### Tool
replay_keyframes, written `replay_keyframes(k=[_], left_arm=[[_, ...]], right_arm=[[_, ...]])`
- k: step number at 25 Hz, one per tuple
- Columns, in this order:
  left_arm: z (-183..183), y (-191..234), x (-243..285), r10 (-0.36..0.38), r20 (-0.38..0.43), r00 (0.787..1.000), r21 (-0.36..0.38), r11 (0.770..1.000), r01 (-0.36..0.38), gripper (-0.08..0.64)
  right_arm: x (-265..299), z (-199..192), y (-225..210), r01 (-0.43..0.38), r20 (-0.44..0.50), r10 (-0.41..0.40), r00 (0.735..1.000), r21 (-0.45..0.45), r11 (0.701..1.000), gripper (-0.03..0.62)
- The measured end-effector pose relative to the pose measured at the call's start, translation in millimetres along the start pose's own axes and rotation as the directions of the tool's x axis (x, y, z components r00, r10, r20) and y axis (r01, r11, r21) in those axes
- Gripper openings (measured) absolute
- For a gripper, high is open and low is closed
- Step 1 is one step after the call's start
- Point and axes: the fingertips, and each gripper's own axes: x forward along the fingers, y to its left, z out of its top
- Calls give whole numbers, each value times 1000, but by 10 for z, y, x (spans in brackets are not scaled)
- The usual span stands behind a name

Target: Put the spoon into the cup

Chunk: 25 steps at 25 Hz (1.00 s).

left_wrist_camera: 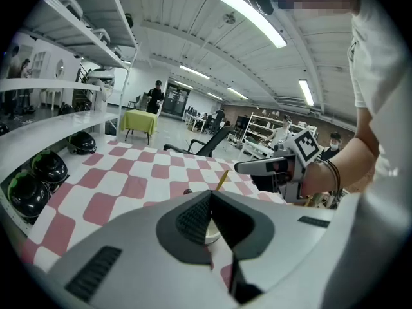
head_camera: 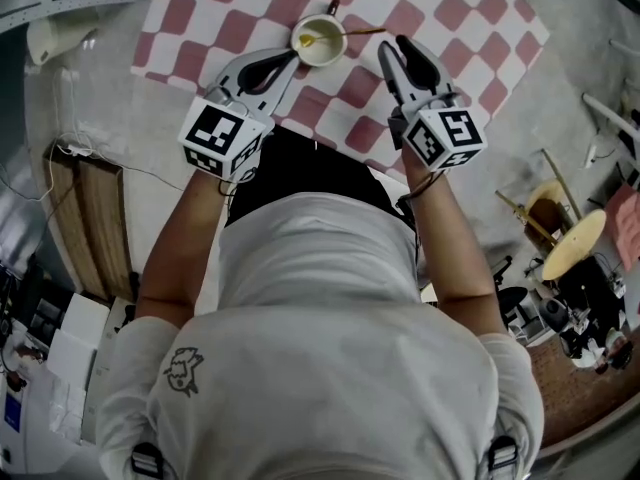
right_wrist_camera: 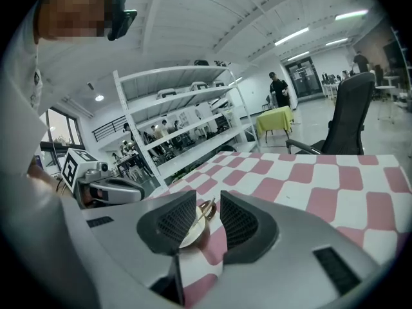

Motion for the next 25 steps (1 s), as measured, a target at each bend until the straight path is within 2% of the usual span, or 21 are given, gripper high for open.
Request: replay_keyframes(k=[6,10,16,18,25], left_arm=[[324,-204,-212,32,67,997,17,999,-33,14],[586,-398,-383,59,121,991,56,996,-66,14],[1021,-607,-659,82,223,971,73,992,-100,14],[1152,-733,-743,95,263,960,103,987,-126,14],[1221,-1298,-1084,116,326,938,150,974,-172,14]], right_arm=[[-262,288,232,-28,52,32,998,-83,996,97],[-512,555,449,-57,103,74,992,-163,985,57],[-744,900,821,-120,139,164,977,-281,952,35],[-871,998,921,-136,163,196,967,-319,938,34],[-1458,1085,1357,-177,184,268,946,-398,900,32]])
